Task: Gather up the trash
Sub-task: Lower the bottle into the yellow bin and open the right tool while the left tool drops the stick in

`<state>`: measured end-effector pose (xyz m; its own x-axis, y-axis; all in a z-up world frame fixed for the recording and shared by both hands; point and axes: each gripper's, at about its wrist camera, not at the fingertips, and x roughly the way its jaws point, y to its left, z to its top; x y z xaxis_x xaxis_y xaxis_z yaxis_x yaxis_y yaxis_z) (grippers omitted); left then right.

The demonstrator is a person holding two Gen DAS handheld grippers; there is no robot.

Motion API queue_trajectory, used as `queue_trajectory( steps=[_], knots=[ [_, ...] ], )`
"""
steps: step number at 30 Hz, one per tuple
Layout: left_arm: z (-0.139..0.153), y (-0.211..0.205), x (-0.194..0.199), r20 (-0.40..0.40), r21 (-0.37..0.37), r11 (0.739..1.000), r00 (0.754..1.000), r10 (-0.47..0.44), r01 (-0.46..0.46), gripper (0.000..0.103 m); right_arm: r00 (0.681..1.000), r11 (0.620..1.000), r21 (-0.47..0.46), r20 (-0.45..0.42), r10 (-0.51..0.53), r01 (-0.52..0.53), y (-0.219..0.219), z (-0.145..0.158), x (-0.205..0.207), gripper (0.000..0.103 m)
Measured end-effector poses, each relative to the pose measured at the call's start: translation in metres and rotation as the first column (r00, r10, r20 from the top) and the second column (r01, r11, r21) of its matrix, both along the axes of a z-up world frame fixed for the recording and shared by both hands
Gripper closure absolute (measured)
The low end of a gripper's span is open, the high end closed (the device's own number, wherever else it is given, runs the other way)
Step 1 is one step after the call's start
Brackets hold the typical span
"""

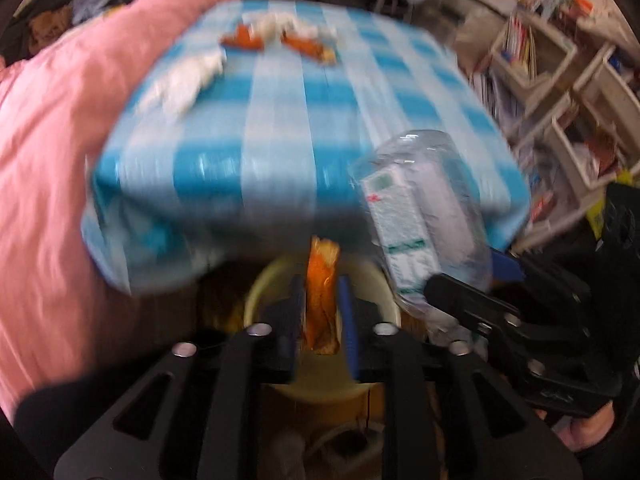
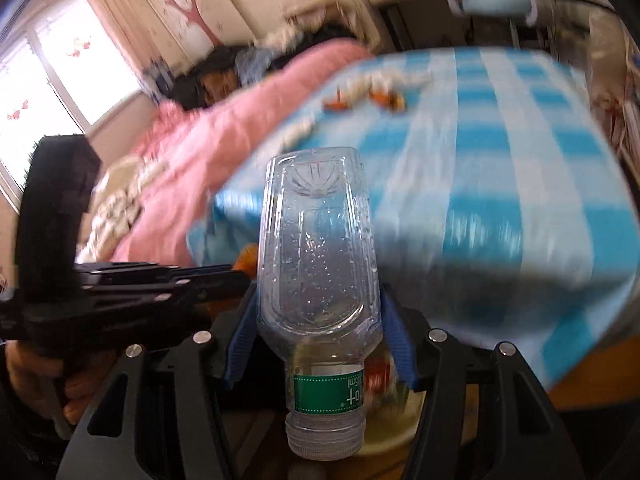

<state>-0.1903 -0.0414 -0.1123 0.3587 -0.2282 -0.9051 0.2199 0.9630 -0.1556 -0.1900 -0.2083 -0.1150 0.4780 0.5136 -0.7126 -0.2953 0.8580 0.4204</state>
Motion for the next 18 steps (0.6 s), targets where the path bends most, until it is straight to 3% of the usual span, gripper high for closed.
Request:
queue_trajectory(
  steps=[2,5,8,11,15,18],
  knots=[
    [0.004,0.001,-0.012,0.046,0.038,0.999,0.999,0.01,-0.012,0.043,0.999,1.0,-0.028,-0.046,-0.008,0.007,0.001,-0.009,-0.004,0.044],
    [0.027,0.009,-0.019,0.188,0.053,0.996,0.98,0.06,-0.071,0.025,0.998,0.998,-0.05,-0.05,-0.048,0.046,-0.004,-0.01,-0.006,0.039],
    [0.053,0.015,-0.011,0.328,0.059,0.987,0.937,0.122,-0.149,0.019,0.996,0.993,-0.088,-0.016,-0.086,0.084,-0.005,-0.008,-0.008,0.038],
    [0.082,0.018,0.008,0.462,0.043,0.975,0.869,0.176,-0.22,0.013,0.988,0.975,-0.166,0.074,-0.136,0.146,-0.004,-0.003,-0.007,0.034],
    [0.121,0.021,0.049,0.536,-0.06,0.962,0.805,0.255,-0.265,0.012,0.965,0.939,-0.256,0.187,-0.185,0.23,0.001,0.001,-0.002,0.027],
    [0.139,0.015,0.076,0.569,-0.096,0.964,0.781,0.259,-0.249,0.008,0.958,0.924,-0.286,0.205,-0.2,0.254,0.0,0.001,0.003,0.026]
  ],
)
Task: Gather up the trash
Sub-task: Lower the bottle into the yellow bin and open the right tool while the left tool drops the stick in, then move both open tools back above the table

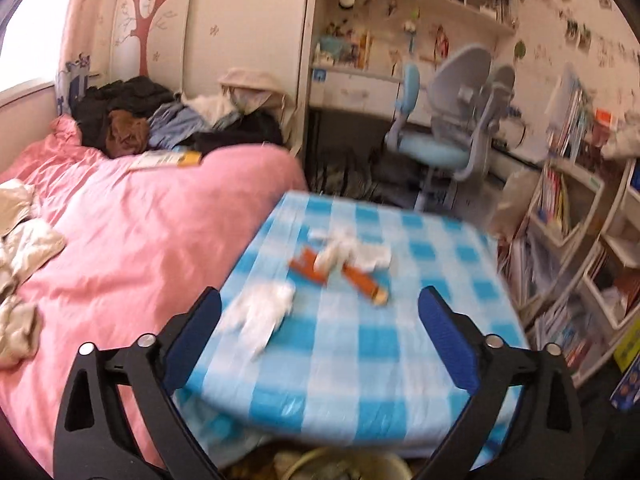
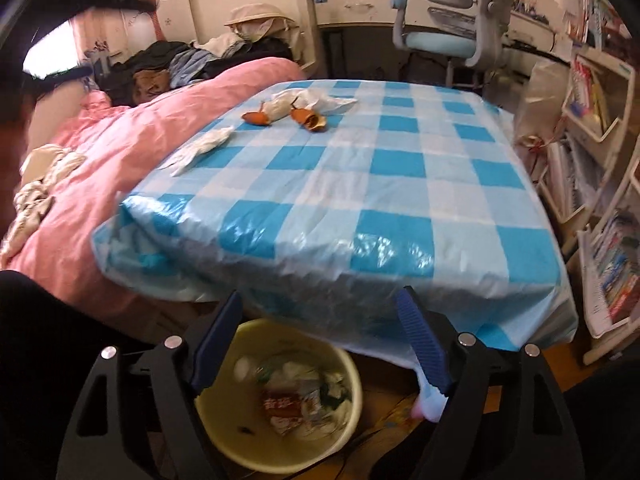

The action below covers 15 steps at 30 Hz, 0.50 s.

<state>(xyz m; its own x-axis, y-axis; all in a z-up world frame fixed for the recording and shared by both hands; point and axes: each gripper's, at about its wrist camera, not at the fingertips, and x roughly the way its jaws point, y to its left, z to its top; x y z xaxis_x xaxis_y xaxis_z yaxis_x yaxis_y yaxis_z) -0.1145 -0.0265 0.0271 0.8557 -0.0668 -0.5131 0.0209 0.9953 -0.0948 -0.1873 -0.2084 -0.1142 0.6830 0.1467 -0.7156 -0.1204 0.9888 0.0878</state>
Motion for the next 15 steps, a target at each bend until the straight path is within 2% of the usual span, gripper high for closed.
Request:
queue_trajectory(
  steps=[4,7,15],
  knots=[
    [-0.004,-0.006,0.023,-0.005,0.032,0.999,1.0,-0.007,0.007,0.007,0.999,0.998,-0.069,0.033,-0.011,0.014,0.008,0.001,0.008,0.023],
    [-0.015,0.0,0.033,-0.062,0.003,1.0,0.998,0.012,-0.012,0.008,0.999,0.994,-0.111,0.052,-0.011,0.017,0.014,0.003,0.015,0.022],
    [-0.018,-0.003,0.029,-0.057,0.019,0.999,0.998,-0.026,0.027,0.007,0.997,0.983,-0.174,0.074,-0.039,0.051,0.029,0.007,0.028,0.02]
  ],
)
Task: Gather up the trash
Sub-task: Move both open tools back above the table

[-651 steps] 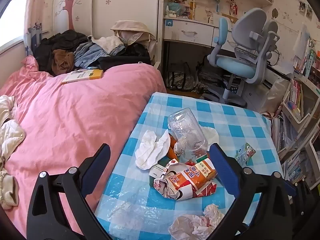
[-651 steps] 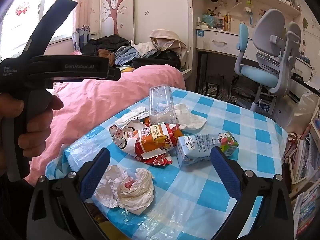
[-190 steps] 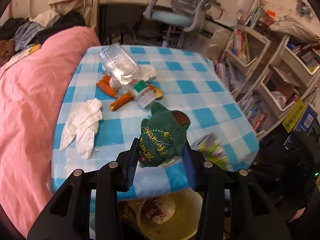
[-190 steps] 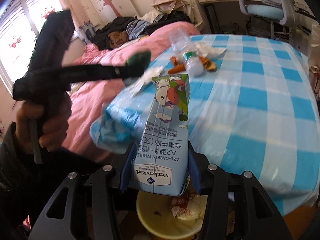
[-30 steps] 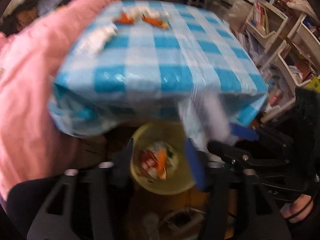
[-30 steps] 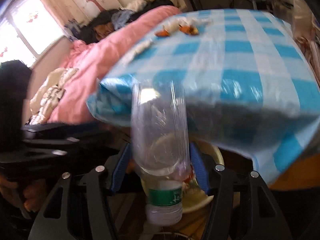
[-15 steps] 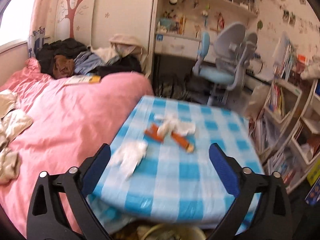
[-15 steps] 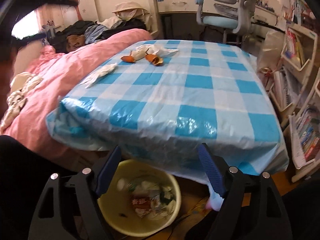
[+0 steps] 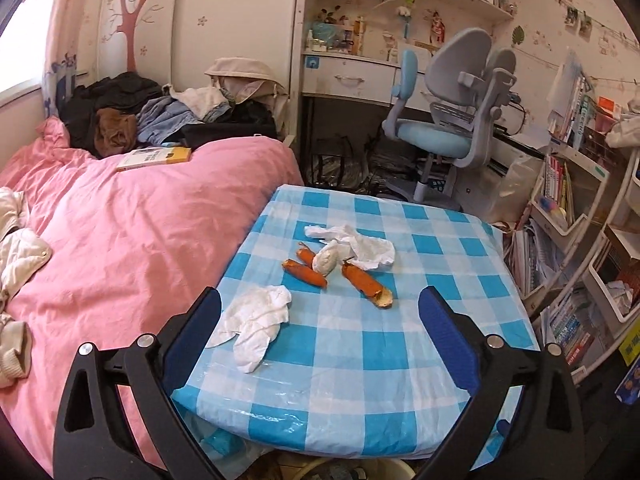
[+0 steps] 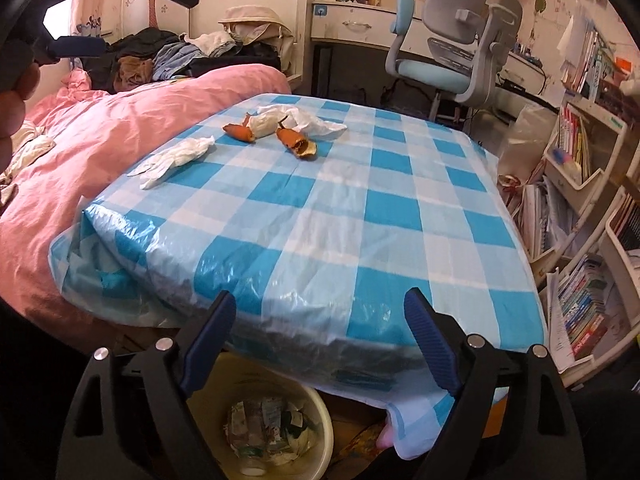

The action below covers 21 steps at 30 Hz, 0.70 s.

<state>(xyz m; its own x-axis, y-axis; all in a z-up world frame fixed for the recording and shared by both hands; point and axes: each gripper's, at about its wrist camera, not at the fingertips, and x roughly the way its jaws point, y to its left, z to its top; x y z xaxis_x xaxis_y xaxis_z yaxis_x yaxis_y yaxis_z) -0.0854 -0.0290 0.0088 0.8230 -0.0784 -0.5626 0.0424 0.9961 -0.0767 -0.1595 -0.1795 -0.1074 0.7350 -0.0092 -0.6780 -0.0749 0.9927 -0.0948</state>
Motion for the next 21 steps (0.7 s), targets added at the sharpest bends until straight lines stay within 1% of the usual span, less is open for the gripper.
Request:
queue_trajectory(
  steps=[7,10,21],
  knots=[
    [0.0,-0.001,-0.001,-0.01,0.012,1.0,1.0,-0.02,0.021,0.007,1.0,0.999,-0.039,-0.021,-0.014,0.014,0.014,-0.002,0.009,0.019],
    [0.001,0.002,-0.003,-0.003,-0.005,1.0,1.0,-0.027,0.027,0.007,0.999,0.999,-0.037,-0.029,-0.02,0.019,0.019,-0.003,0.012,0.019],
    [0.004,0.006,-0.006,-0.013,-0.01,0.999,0.999,-0.05,0.05,0.007,0.999,0.999,-0.038,-0.037,-0.014,0.012,0.037,-0.004,0.019,0.018]
  ],
)
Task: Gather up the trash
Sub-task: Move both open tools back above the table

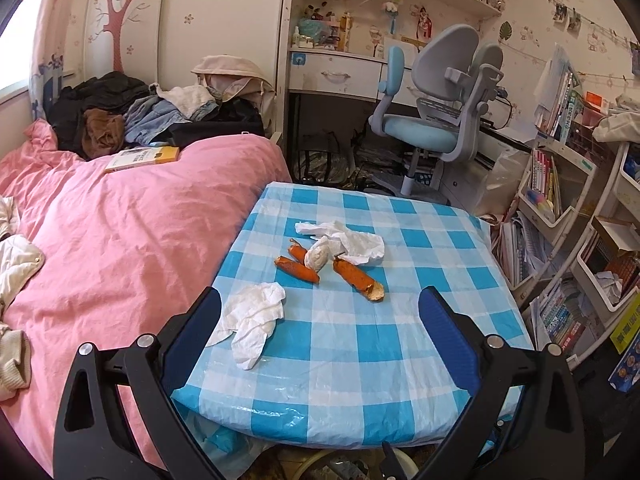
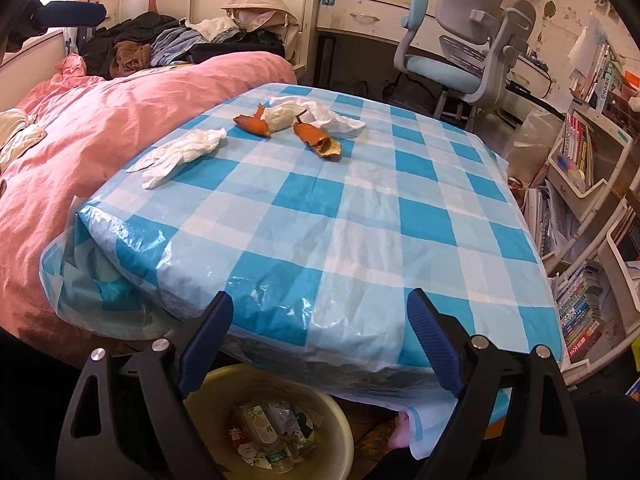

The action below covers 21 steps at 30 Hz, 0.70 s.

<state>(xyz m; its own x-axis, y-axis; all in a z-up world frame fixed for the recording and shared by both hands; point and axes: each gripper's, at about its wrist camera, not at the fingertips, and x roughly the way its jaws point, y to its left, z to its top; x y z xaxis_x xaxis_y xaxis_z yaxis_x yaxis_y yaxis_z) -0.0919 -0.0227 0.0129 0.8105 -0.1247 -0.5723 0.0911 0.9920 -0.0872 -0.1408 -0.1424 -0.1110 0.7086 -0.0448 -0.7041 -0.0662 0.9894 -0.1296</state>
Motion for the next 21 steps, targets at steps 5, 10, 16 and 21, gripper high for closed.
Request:
queue_trajectory(
  steps=[5,10,16,21],
  knots=[
    [-0.0003,0.0,0.0001,0.0,-0.002,1.0,1.0,0.002,-0.002,0.007,1.0,1.0,0.001,-0.001,0.001,-0.001,0.002,0.0004,0.0002,0.018],
    [0.0001,0.0,-0.0002,0.0,0.003,1.0,1.0,0.001,-0.001,0.007,1.0,1.0,0.011,-0.004,-0.009,0.01,0.0012,-0.0002,0.0008,0.017],
    [-0.0001,0.0021,-0.0003,-0.007,0.013,1.0,1.0,-0.003,0.003,0.007,1.0,1.0,0.024,-0.008,-0.015,0.015,-0.0001,-0.0018,0.0025,0.015],
    [0.0004,0.0015,-0.0001,-0.007,0.014,1.0,1.0,-0.004,0.004,0.007,1.0,0.999,0.03,-0.006,-0.015,0.015,-0.0009,-0.002,0.0039,0.015]
  ],
)
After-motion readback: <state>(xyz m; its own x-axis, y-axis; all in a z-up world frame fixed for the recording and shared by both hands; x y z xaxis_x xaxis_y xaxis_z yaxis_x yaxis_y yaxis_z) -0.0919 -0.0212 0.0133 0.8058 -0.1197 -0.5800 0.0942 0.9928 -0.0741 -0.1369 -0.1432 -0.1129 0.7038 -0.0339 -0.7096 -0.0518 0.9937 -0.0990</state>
